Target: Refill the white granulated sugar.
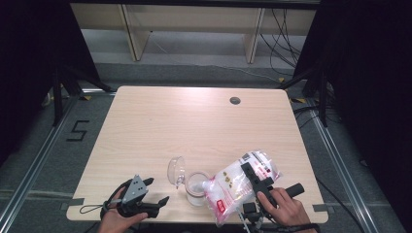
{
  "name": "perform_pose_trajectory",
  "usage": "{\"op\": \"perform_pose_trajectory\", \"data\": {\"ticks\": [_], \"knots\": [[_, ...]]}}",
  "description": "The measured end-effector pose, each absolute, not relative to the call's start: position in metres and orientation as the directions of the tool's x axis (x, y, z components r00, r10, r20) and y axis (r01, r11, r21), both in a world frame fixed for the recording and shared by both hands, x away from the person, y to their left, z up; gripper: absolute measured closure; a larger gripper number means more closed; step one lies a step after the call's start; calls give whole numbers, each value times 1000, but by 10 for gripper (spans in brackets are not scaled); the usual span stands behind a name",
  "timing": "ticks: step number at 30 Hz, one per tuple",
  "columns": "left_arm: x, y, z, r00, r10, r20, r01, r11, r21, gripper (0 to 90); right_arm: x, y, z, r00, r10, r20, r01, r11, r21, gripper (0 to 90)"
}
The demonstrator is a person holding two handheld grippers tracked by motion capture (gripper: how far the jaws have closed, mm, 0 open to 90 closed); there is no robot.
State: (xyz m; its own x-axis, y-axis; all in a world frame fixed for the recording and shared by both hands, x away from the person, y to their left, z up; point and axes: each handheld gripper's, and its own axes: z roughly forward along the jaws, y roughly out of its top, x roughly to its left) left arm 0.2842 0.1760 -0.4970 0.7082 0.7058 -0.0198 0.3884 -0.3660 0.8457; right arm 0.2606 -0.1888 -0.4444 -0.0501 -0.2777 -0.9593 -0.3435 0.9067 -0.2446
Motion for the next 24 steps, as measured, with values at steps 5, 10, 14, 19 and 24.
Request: {"op": "perform_pose_trajectory", "data": {"ticks": [5,10,14,19,24], "knots": [[284,175,-497,706,707,-29,390,-355,850,182,261,-189,-445,-53,-277,-959,-343,907,-243,498],[285,177,-496,719,696,-2,368,-378,850,182,261,-189,-445,-45,-273,-961,-350,905,-241,499],[284,176,-496,709,705,-21,386,-364,848,182,261,-189,-445,-44,-274,-961,-351,905,-242,499],[285,177,-496,715,699,-7,372,-372,850,183,260,-189,-445,-47,-274,-961,-345,907,-242,500],[285,177,-496,718,696,-1,366,-377,851,183,261,-189,-445,-47,-273,-961,-347,906,-241,500]]}}
